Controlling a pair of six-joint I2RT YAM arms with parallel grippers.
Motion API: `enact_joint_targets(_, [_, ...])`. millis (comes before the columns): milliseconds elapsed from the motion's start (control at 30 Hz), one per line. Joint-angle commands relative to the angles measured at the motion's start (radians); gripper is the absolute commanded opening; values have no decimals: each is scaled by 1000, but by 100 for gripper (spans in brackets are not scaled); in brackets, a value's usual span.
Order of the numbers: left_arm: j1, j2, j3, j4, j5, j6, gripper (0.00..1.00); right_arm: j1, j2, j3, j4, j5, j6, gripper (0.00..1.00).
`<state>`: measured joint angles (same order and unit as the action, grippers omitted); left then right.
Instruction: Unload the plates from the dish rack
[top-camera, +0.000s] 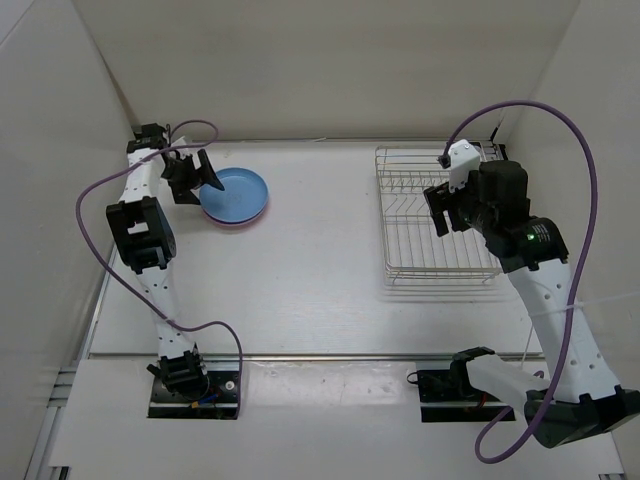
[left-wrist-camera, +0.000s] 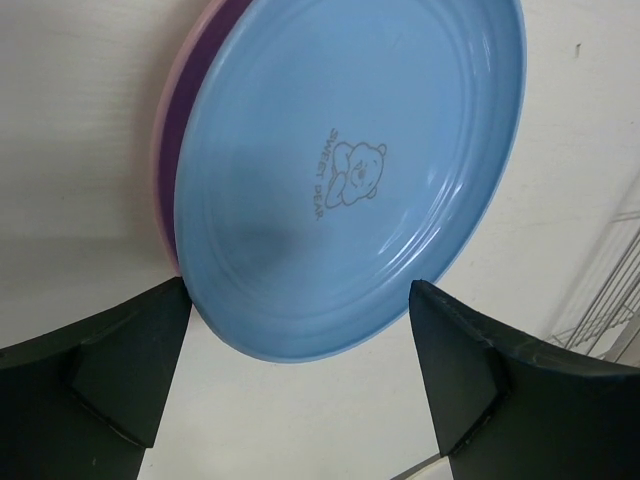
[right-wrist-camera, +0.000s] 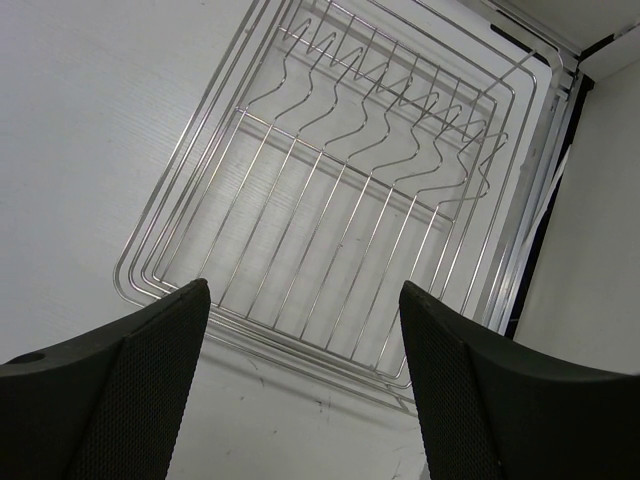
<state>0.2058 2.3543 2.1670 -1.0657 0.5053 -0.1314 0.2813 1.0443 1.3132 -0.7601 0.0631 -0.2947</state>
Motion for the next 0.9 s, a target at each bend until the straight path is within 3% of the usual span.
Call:
enact_joint_targets(0, [-2, -67, -12, -20, -28, 10, 100, -5, -23, 55, 12, -20, 11, 80])
enact_joint_targets(467, [-2, -113, -10, -76, -195, 82, 100, -16, -42, 55, 2, -39, 20, 80])
enact_joint_targets(533, [9, -196, -54, -76, -205, 104, 100, -43, -56, 43, 2, -39, 20, 84])
enact_joint_targets(600, [32, -325, -145, -30, -205, 113, 100, -79, -76, -31, 57, 4, 31, 100])
enact_joint_targets(733, [69, -536, -283, -17, -287, 134, 100, -253, -38, -95, 130, 139, 110, 100])
enact_joint_targets(867, [154, -746, -450, 4, -268, 183, 100, -450, 54, -66, 16, 60, 166, 100])
